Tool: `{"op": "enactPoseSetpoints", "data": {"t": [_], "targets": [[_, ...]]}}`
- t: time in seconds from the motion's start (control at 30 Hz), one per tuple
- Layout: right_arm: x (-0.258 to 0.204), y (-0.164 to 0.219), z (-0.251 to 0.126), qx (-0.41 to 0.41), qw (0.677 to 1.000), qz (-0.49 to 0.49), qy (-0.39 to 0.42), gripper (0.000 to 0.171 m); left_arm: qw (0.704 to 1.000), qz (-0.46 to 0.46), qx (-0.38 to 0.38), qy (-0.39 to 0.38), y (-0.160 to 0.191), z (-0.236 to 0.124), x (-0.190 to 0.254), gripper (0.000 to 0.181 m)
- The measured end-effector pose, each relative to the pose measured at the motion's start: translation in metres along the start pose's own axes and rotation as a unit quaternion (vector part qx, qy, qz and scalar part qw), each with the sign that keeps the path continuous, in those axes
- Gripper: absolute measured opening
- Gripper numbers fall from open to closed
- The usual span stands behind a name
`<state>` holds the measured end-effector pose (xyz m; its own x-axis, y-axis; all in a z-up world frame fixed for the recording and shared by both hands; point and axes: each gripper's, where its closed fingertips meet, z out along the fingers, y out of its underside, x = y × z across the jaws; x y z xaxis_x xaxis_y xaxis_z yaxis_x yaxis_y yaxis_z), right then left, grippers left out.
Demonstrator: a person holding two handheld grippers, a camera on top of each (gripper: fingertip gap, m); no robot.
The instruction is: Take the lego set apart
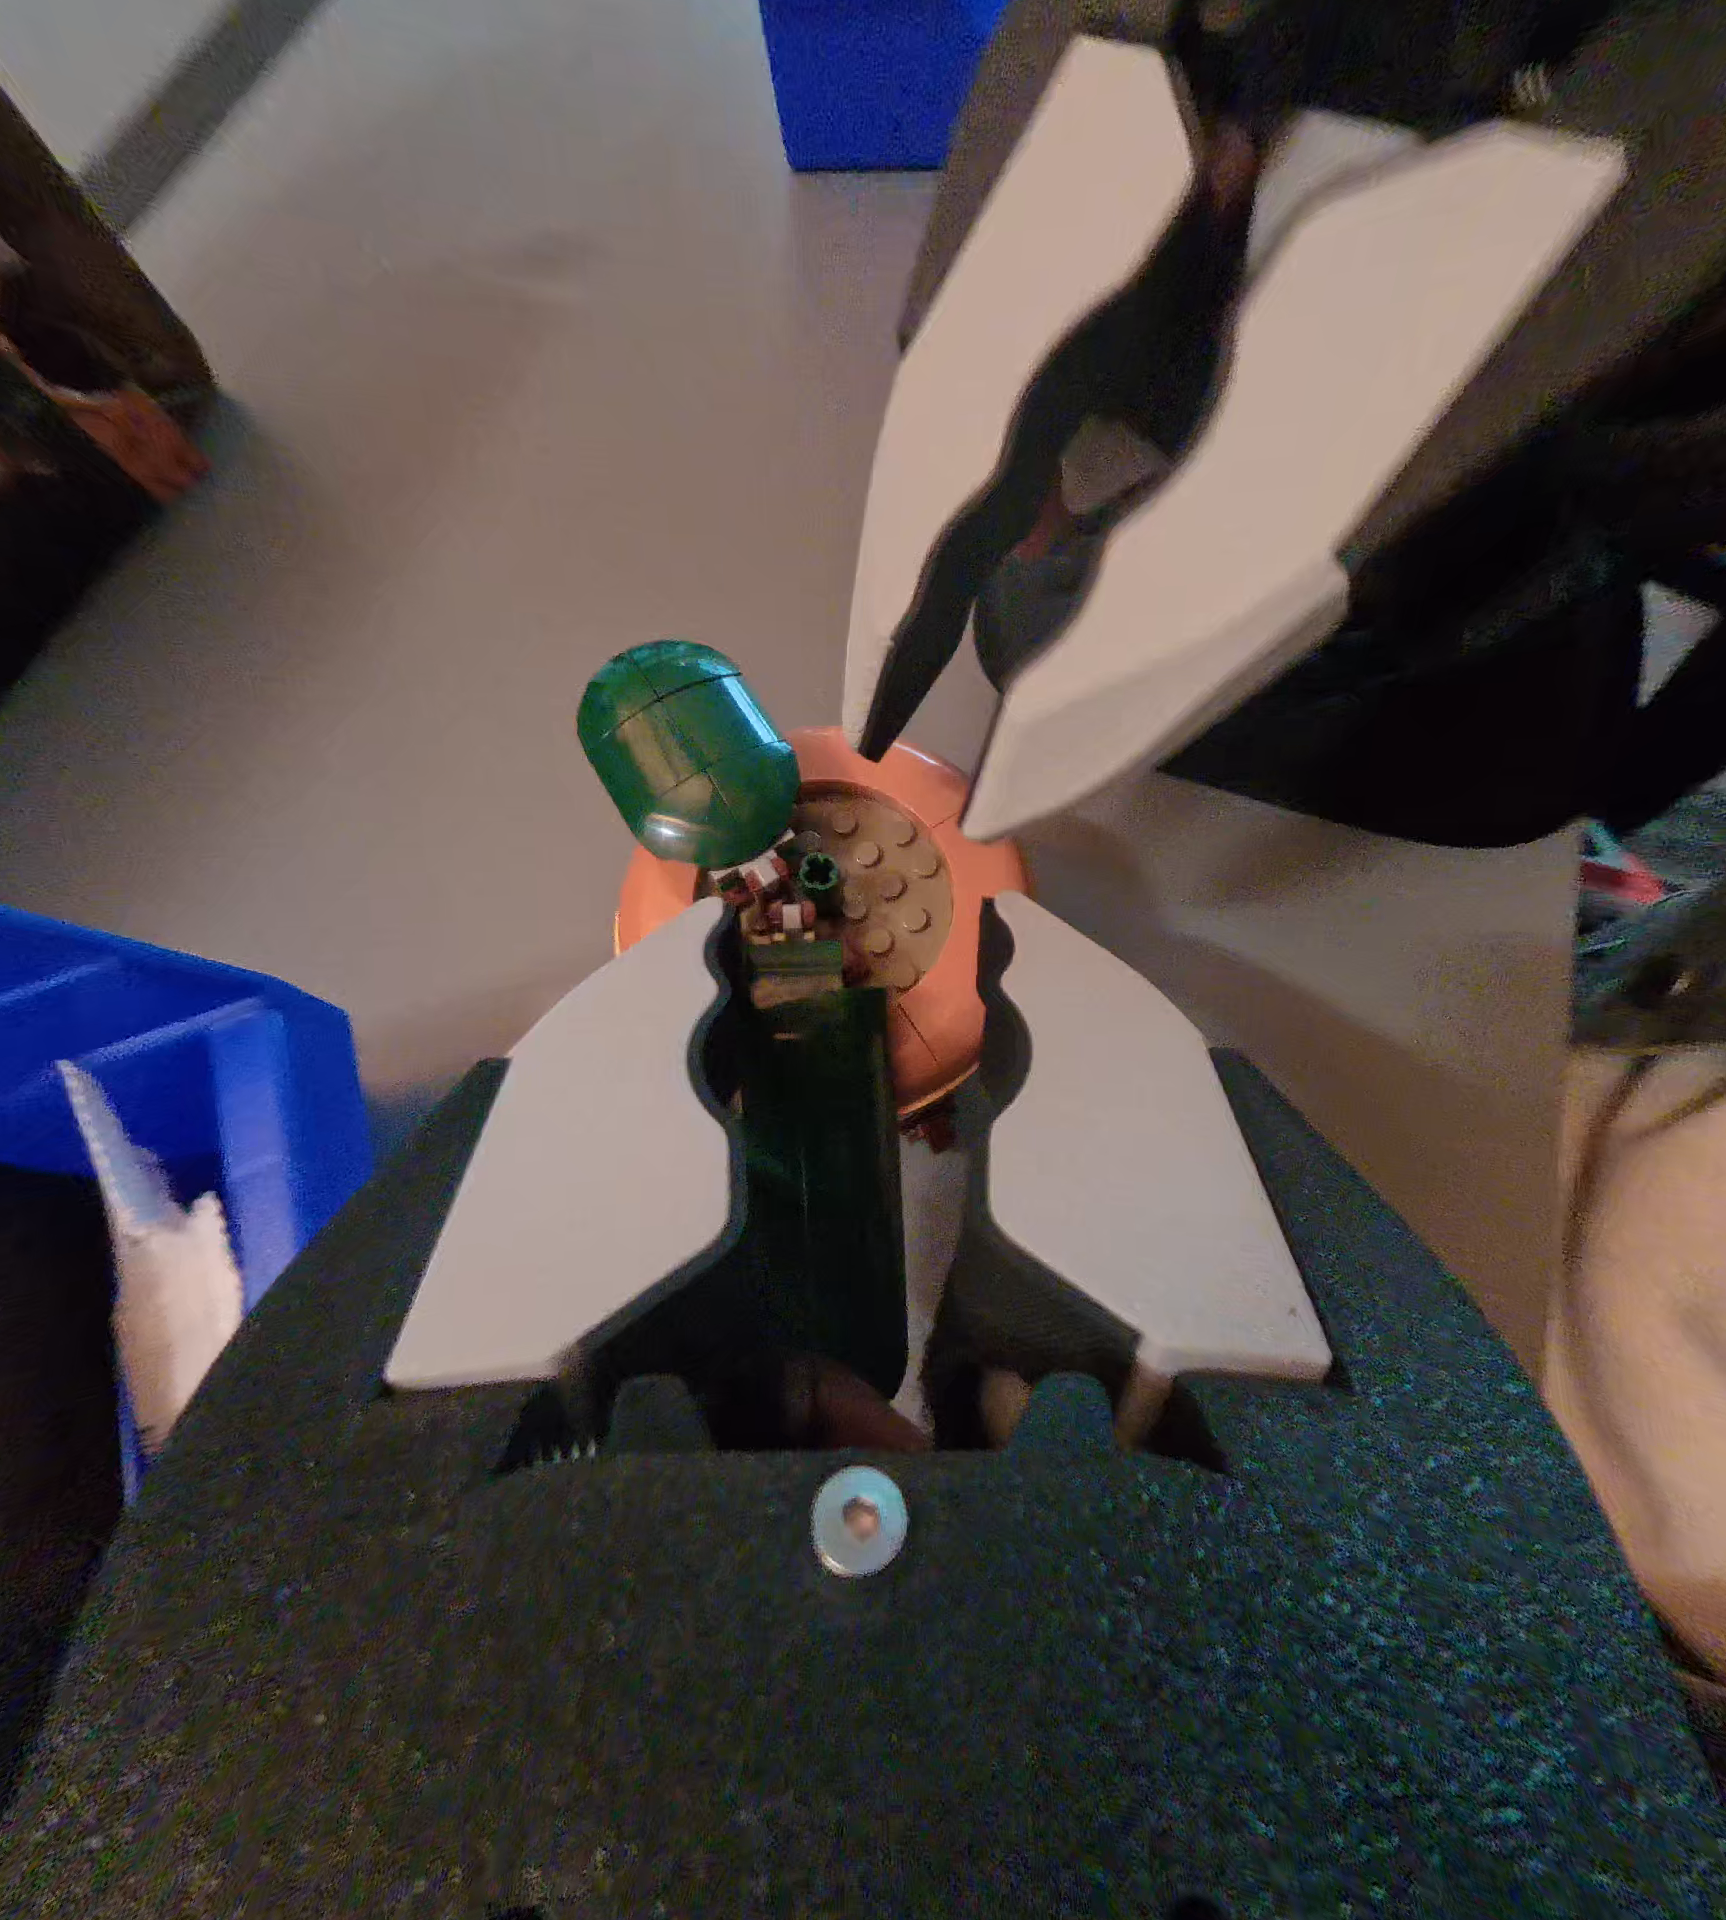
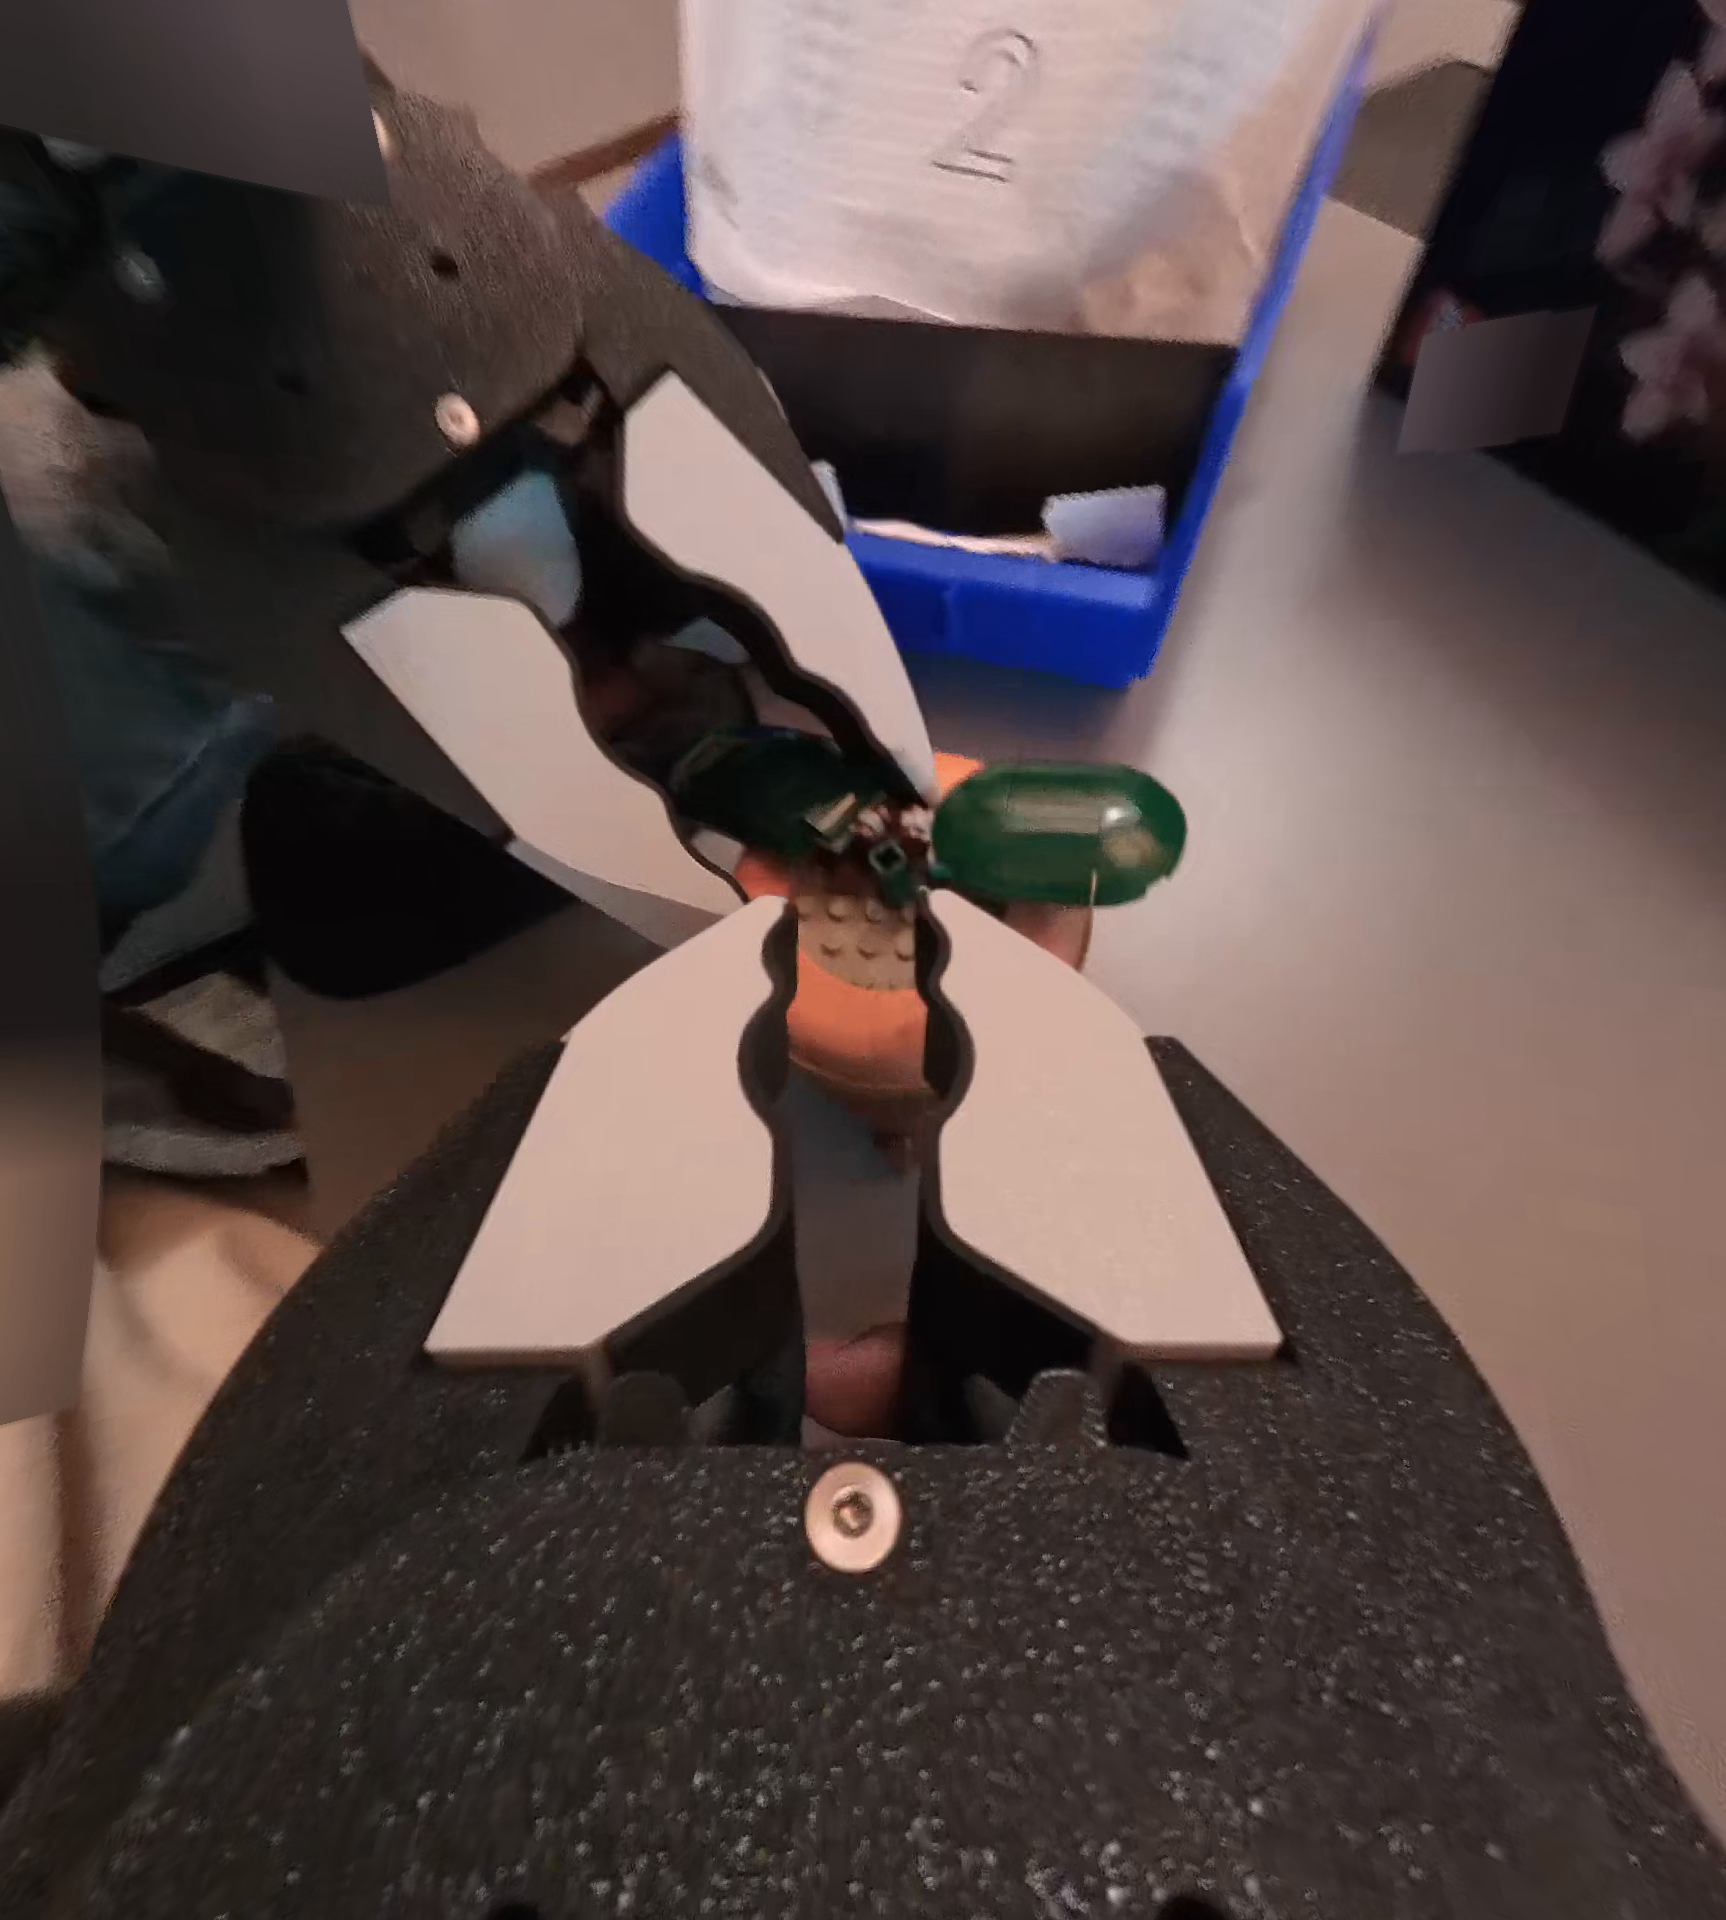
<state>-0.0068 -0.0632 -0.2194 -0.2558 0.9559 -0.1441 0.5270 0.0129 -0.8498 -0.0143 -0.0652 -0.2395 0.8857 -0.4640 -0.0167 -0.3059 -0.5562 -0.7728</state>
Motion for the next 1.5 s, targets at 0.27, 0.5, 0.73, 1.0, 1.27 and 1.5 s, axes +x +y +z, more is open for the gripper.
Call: {"op": "enactPoseSetpoints", "data": {"t": [0.27,0.5,0.73,1.0,1.27,1.5], "targets": [[0.003,0.003,0.017,-0.003,0.998,0.033,0.060,0.012,1.000,0.023,-0.005,0.019,0.000,-0.004,0.000,0.050],[0.002,0.014,0.020,-0.041,0.998,0.004,0.049,0.021,0.995,0.075,0.026,-0.055,-0.025,-0.056,-0.035,0.020],[0.009,0.021,0.010,-0.093,0.984,-0.152,-0.011,0.008,0.989,0.125,-0.072,0.026,-0.012,-0.019,-0.042,0.014],[0.011,0.023,0.006,-0.124,0.972,-0.191,-0.049,0.009,0.988,0.094,-0.096,0.077,-0.004,0.005,-0.032,0.013],[0.006,0.019,0.004,-0.059,0.990,-0.119,0.046,0.023,0.985,0.018,-0.117,0.128,0.000,0.005,-0.025,0.017],[0.002,0.018,0.012,-0.011,0.993,-0.039,0.106,0.016,0.987,0.004,-0.115,0.115,0.001,0.006,-0.023,0.015]]}}
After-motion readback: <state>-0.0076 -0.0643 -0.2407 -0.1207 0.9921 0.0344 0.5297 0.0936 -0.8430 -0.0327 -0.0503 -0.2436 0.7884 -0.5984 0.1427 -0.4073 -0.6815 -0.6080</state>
